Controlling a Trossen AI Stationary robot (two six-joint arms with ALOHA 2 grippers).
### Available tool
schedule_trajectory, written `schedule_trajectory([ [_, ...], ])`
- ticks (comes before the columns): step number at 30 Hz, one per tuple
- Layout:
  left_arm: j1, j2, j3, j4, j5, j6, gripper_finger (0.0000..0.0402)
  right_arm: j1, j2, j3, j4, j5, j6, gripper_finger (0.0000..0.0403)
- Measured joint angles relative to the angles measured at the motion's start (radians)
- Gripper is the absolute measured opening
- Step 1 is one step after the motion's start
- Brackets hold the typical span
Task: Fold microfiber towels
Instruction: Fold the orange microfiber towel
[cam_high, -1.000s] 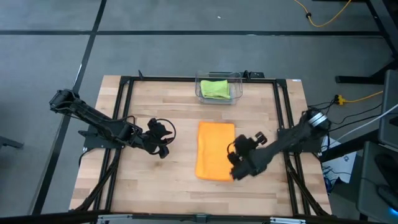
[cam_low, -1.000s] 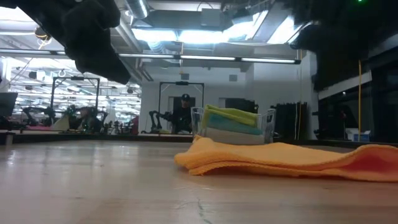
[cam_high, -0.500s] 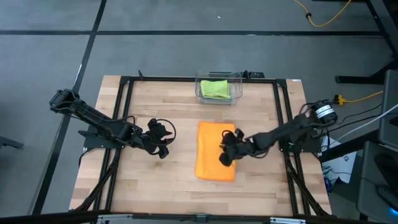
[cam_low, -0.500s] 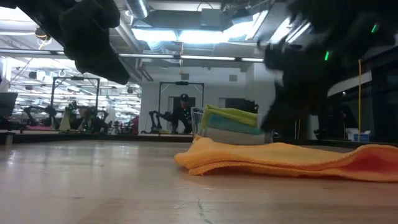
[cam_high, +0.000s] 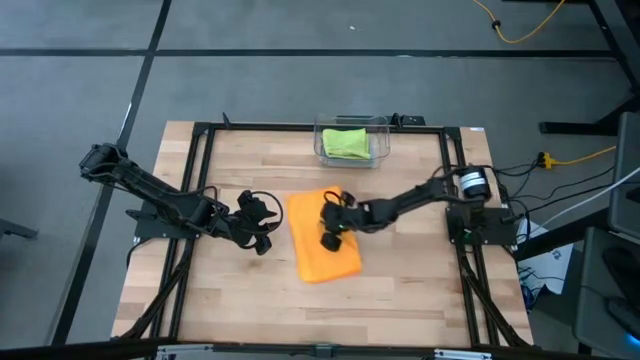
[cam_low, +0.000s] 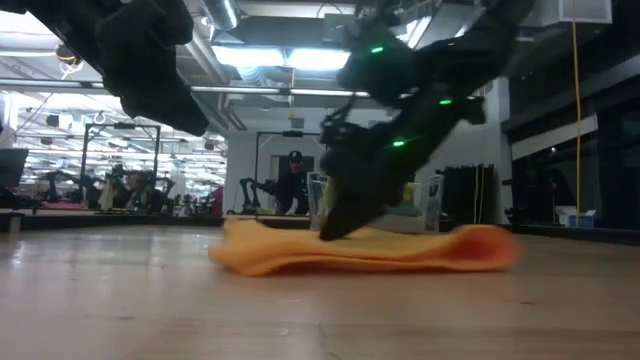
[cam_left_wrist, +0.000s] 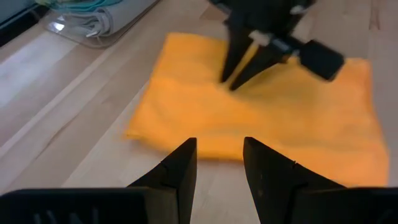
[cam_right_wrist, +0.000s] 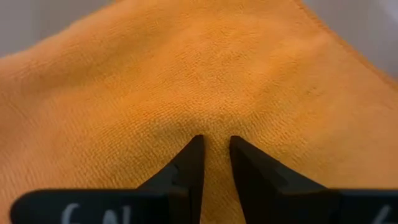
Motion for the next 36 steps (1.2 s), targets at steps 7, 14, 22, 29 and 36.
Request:
schedule_trajectory([
  [7,-0.003,0.001,0.0,0.003,0.048,-0.045,0.0124,-0.054,-0.01,0.209,-0.208,-0.01,-0.102,0.0084],
  [14,-0.065,0.104,0.0,0.296,0.098,-0.003,0.0124,0.022,-0.158,0.312,-0.625,-0.014,-0.025,0.0084],
  [22,-0.118,0.334,0.001,0.688,0.184,0.154,0.0124,0.207,-0.283,0.287,-0.906,-0.013,0.243,0.0084],
  [29,-0.134,0.45,0.03,0.727,0.185,0.175,0.0146,0.335,-0.284,0.288,-0.91,-0.012,0.265,0.0084],
  [36,-0.128,0.545,0.091,0.72,0.229,0.207,0.0203,0.359,-0.265,0.289,-0.911,0.006,0.34,0.0134],
])
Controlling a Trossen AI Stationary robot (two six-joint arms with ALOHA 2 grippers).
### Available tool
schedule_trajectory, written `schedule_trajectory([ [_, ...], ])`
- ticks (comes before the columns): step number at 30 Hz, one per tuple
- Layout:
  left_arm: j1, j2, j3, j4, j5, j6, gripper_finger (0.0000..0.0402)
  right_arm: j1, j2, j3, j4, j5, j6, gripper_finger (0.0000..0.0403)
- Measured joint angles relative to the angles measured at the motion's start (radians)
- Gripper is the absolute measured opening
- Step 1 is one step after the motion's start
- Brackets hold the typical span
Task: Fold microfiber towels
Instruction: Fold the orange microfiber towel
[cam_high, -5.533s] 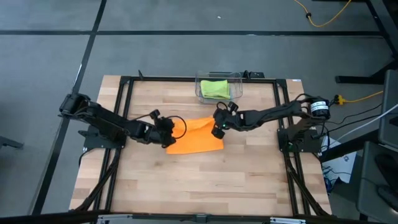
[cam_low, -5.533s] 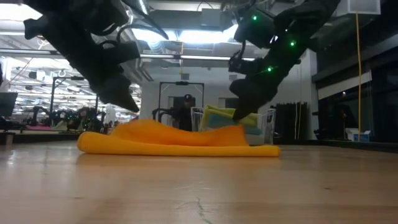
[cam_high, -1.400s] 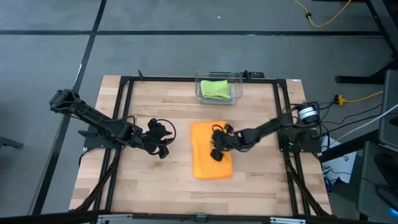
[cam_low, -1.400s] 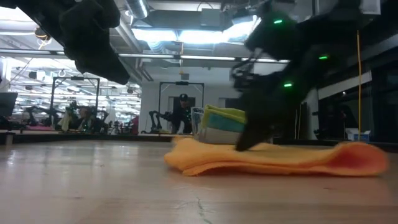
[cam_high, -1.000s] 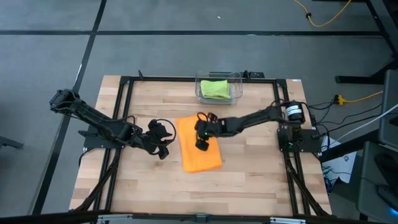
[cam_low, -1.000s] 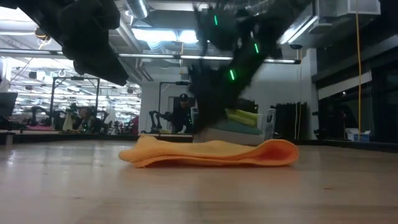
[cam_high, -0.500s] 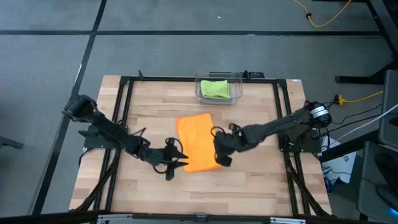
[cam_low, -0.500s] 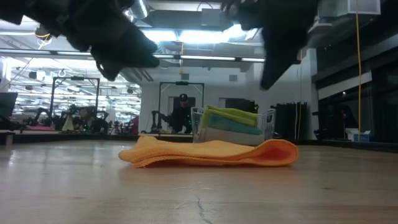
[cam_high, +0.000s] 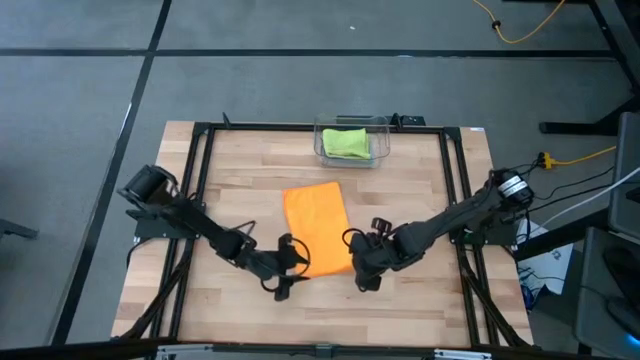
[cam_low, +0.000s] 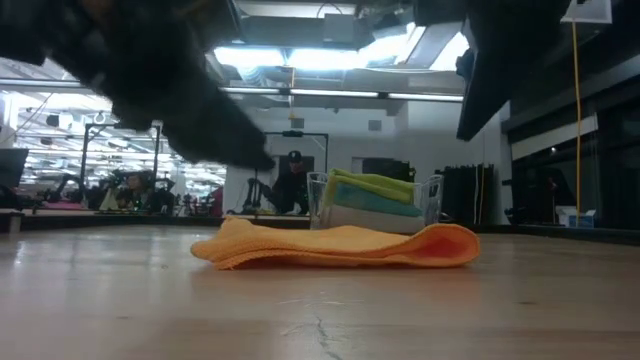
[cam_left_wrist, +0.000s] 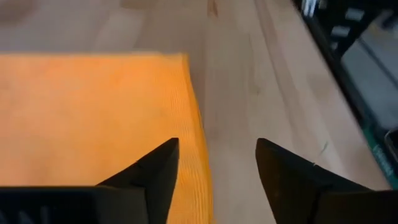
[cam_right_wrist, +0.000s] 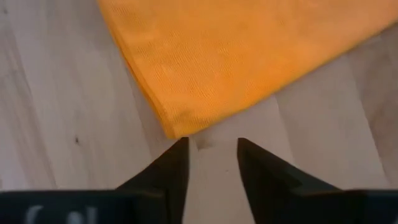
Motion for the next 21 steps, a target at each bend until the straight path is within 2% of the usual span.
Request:
schedule_trajectory([
  [4,-0.01,0.081,0.041,-0.02,0.009,0.002,0.0222,0.0,0.062,0.0,0.043,-0.004,-0.01,0.0193],
  [8,-0.015,0.133,0.072,-0.034,0.007,0.003,0.0222,0.001,0.136,0.0,0.092,-0.03,-0.109,0.0233],
  [14,-0.013,0.177,0.112,-0.161,-0.001,0.004,0.022,0.007,0.239,0.0,0.167,-0.018,-0.289,0.0243],
  [21,-0.005,0.196,0.125,-0.193,-0.029,0.003,0.0219,0.005,0.299,0.003,0.203,-0.008,-0.315,0.0243],
])
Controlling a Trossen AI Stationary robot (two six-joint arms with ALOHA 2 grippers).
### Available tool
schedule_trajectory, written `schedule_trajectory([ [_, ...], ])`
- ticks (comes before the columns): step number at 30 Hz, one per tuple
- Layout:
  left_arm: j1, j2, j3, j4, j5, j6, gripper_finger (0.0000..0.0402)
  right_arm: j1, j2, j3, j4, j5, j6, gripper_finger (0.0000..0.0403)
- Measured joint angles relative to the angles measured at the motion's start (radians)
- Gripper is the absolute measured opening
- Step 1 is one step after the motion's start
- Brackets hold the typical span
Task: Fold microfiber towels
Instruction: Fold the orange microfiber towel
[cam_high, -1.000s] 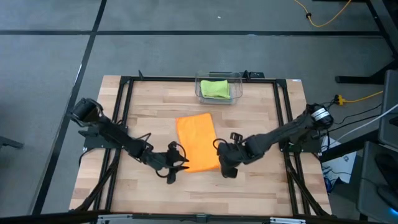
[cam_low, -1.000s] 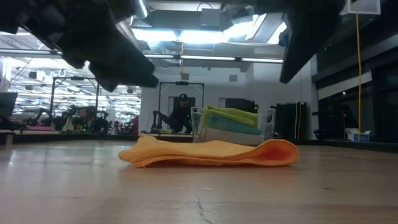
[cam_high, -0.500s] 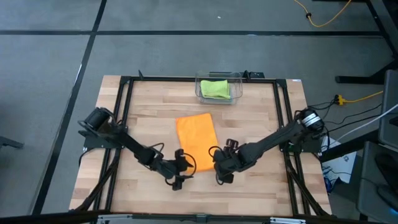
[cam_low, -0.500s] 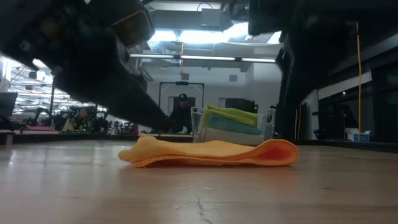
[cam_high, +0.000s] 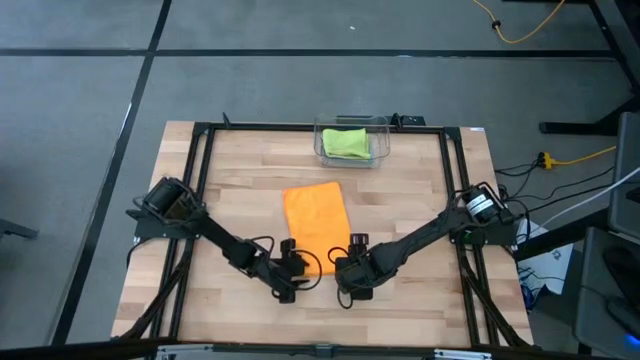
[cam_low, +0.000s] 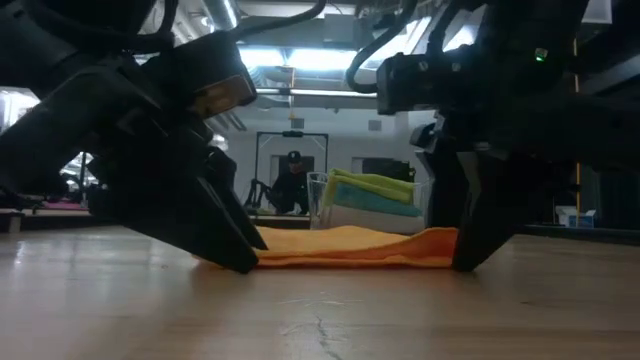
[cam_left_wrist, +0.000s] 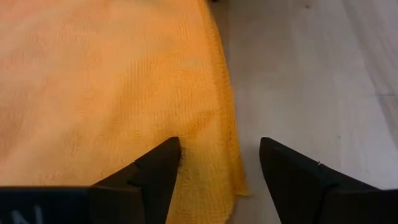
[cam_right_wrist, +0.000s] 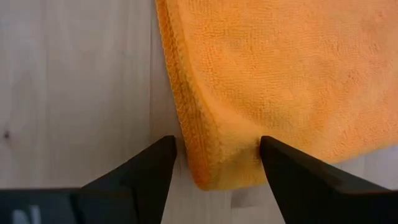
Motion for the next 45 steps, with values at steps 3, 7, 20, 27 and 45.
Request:
schedule_trajectory([
  [3,0.009,-0.001,0.001,-0.027,-0.001,-0.001,0.0218,0.0,0.005,0.001,0.0,0.012,0.0,0.024],
  [7,0.029,0.007,0.004,-0.073,-0.002,-0.006,0.02,0.001,0.007,0.001,0.003,0.036,0.0,0.0215],
  [20,0.026,0.023,0.009,-0.07,-0.001,-0.035,0.0039,-0.001,0.014,-0.003,0.032,0.071,0.107,0.002],
  [27,-0.014,0.005,0.102,-0.193,0.049,-0.043,0.0002,0.005,0.01,0.025,-0.001,0.035,0.186,0.0005],
  [45,-0.135,0.002,0.457,-0.802,-0.025,-0.159,0.0,0.098,-0.005,0.231,-0.096,0.123,0.201,0.0002],
])
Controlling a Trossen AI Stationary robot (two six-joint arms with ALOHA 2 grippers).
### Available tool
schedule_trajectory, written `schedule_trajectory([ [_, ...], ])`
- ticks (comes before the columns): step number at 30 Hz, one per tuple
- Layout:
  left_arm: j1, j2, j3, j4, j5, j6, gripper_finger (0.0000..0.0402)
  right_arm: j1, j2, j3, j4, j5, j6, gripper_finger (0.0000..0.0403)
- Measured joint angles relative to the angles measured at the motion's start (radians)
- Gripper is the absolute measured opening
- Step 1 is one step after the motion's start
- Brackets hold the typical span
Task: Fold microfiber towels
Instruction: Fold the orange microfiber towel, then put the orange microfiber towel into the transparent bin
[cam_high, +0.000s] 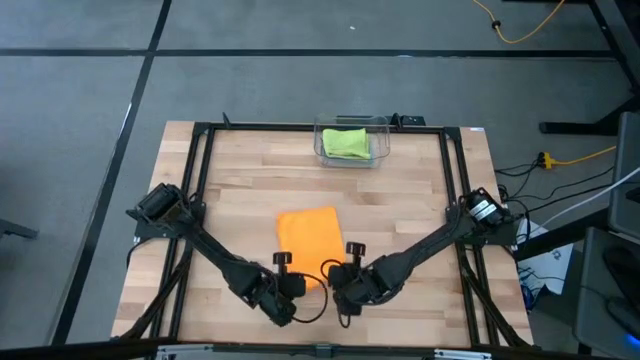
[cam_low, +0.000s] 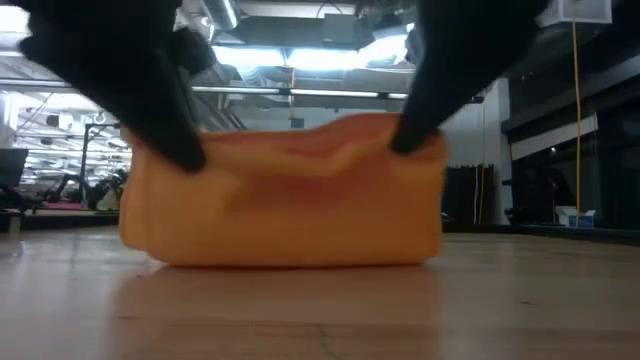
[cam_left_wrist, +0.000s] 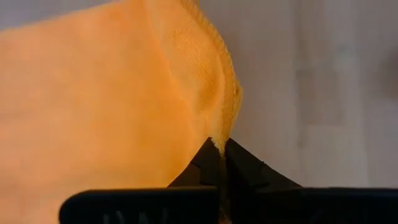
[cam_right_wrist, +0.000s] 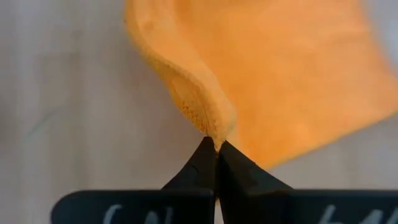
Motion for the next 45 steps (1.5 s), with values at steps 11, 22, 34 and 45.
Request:
schedule_trajectory([
  [11,0.095,-0.002,0.124,-0.443,-0.18,0.087,0.0,-0.145,0.0,0.002,-0.007,0.229,-0.205,0.0001],
  [22,0.303,-0.003,-0.002,-0.459,-0.209,0.264,0.0,-0.364,-0.002,-0.043,0.042,0.169,-0.358,0.0009],
  [34,0.425,-0.003,-0.028,-0.45,-0.253,0.313,0.0076,-0.492,-0.002,-0.1,0.133,0.046,-0.398,0.0103],
  [45,0.408,-0.049,0.039,-0.794,-0.256,0.077,0.011,-0.471,-0.008,0.0,-0.155,0.039,-0.35,0.0115],
])
